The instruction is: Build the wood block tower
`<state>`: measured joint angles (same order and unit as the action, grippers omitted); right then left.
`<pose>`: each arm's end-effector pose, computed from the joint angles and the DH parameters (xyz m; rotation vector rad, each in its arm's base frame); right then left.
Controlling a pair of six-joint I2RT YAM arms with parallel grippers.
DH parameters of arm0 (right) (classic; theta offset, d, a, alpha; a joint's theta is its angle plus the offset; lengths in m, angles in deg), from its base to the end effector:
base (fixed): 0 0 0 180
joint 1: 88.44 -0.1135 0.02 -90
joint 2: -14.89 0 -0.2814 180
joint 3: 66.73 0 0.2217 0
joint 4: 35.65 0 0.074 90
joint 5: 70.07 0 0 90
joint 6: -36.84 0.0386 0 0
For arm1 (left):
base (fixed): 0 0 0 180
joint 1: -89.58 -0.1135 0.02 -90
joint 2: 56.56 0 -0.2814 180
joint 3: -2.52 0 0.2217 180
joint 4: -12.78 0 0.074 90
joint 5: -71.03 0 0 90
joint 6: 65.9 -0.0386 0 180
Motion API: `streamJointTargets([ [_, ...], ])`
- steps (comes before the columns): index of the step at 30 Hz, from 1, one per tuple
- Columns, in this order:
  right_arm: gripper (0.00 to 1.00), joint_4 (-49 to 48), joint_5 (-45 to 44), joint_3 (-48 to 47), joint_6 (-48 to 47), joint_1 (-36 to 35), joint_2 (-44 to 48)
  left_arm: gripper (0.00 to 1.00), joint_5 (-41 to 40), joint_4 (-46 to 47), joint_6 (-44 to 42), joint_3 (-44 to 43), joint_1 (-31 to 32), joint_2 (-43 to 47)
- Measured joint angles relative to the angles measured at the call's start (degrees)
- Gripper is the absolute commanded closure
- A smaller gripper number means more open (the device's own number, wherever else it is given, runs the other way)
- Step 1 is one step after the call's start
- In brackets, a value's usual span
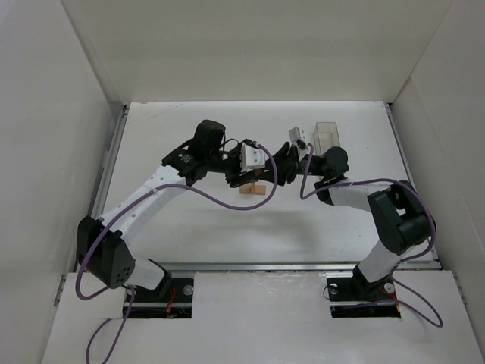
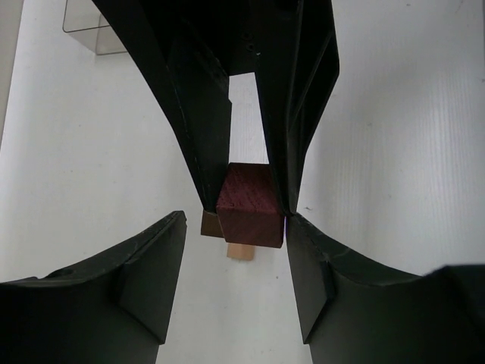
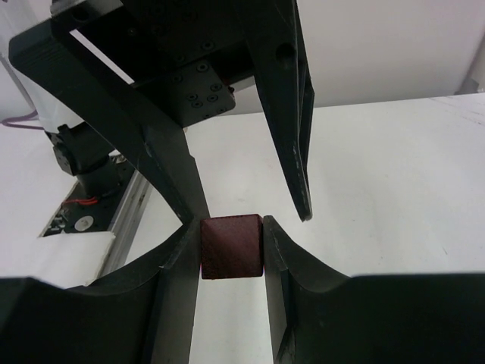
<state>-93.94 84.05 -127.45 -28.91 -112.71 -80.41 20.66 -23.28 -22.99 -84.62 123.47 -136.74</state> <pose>0.2699 0.1598 0.3044 -1.0622 1.1071 1.3290 0.2210 -0.1781 0.3672 1.5846 1.2181 -0.5677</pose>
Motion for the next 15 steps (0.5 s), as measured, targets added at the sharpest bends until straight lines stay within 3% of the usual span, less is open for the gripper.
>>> streamJointTargets([
  [4,1.00,0.0,0.0,0.0,0.0,0.0,0.1,0.54,0.5,0.1,0.3,0.0,0.2,-0.6],
  [5,1.00,0.0,0.0,0.0,0.0,0.0,0.1,0.63,0.6,0.1,0.7,0.0,0.2,-0.7],
  [7,1.00,-0.1,-0.3,0.0,0.0,0.0,0.1,0.70,0.9,0.0,1.3,0.0,0.2,-0.7],
  [15,1.00,-0.1,-0.7,0.0,0.0,0.3,0.2,0.77,0.9,0.4,3.5,-0.1,0.2,-1.0],
])
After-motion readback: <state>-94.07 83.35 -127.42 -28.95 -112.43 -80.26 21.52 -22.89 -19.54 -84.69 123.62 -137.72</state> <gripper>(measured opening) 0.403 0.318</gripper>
